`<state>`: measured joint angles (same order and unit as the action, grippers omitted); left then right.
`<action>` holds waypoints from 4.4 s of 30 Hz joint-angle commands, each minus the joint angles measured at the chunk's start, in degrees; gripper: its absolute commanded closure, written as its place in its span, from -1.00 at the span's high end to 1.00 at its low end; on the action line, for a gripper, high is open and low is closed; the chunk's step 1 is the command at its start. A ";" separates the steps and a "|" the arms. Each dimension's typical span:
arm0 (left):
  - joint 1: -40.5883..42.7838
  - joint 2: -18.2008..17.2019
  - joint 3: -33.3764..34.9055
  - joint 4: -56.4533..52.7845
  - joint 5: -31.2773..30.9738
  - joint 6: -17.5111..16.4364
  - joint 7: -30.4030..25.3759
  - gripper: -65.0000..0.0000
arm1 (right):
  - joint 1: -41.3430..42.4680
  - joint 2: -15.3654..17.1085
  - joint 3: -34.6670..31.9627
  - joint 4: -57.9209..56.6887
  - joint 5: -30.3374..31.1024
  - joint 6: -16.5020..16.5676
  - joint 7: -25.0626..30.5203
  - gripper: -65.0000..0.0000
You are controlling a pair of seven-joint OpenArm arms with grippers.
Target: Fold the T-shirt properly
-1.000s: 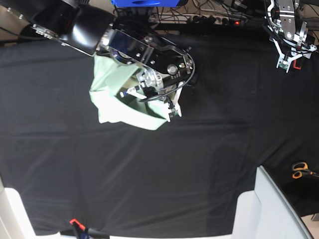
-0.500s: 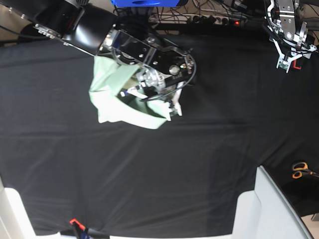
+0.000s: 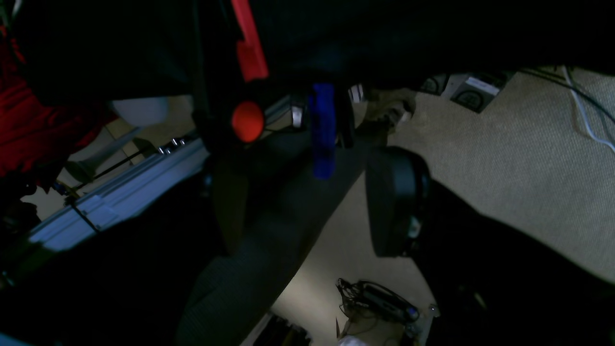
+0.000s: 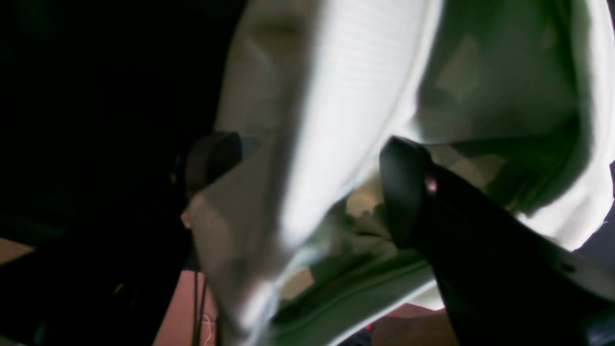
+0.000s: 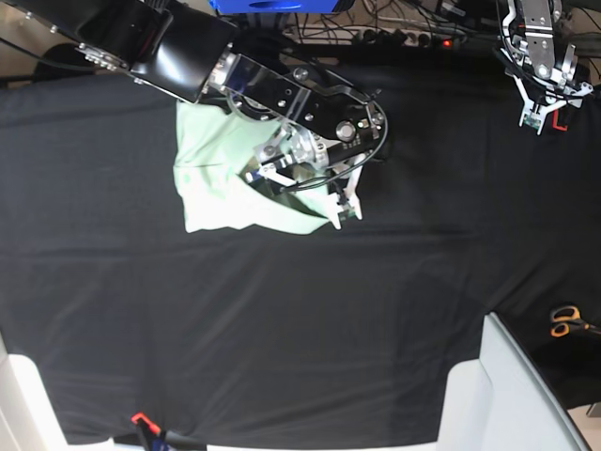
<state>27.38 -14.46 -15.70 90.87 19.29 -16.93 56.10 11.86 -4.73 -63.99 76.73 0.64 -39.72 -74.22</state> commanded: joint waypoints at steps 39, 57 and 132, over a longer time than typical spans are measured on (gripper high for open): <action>-3.42 0.52 7.84 1.31 -22.94 -9.84 -3.39 0.16 | -19.11 18.58 32.03 35.93 18.83 -0.28 24.24 -0.41; -11.33 2.28 9.86 0.25 -61.53 -10.02 -2.95 0.68 | -31.77 22.45 43.37 32.24 18.83 4.08 30.57 -0.98; -53.44 4.57 65.33 -30.08 -45.53 -10.02 14.10 -1.00 | -34.41 22.53 43.46 32.15 18.56 7.42 30.65 -0.99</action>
<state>-24.80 -9.82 49.95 60.25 -28.05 -27.24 69.43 -22.72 17.56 -20.80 108.09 19.57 -32.38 -44.42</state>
